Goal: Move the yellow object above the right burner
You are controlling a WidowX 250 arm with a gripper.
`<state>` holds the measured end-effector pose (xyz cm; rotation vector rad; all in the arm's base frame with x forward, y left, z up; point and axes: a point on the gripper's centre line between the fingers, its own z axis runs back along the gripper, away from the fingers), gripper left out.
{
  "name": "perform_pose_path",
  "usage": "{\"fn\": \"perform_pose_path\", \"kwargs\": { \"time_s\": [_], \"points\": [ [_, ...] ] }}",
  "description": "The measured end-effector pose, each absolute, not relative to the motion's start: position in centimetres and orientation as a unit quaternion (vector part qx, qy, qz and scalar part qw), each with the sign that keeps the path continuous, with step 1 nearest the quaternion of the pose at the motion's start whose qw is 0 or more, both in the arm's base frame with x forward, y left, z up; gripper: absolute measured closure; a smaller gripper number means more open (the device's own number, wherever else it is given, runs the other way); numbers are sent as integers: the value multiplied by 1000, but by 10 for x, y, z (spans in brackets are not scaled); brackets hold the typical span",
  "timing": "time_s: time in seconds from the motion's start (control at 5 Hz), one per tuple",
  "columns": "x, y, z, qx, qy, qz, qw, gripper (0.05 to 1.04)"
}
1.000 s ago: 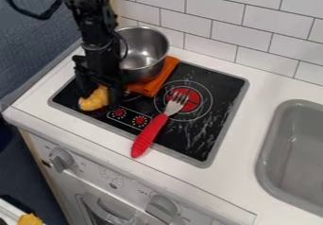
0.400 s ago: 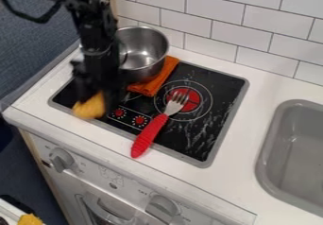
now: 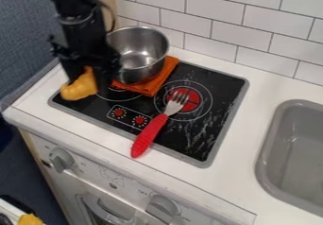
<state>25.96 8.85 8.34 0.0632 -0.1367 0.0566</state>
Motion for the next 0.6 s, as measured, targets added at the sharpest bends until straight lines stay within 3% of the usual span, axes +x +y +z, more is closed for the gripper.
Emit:
{"fn": "perform_pose_path", "kwargs": {
  "time_s": [0.4, 0.6],
  "points": [
    [322, 4, 90, -11, -86, -79, 993, 430],
    [353, -28, 90, -16, -89, -113, 990, 430]
  ]
}}
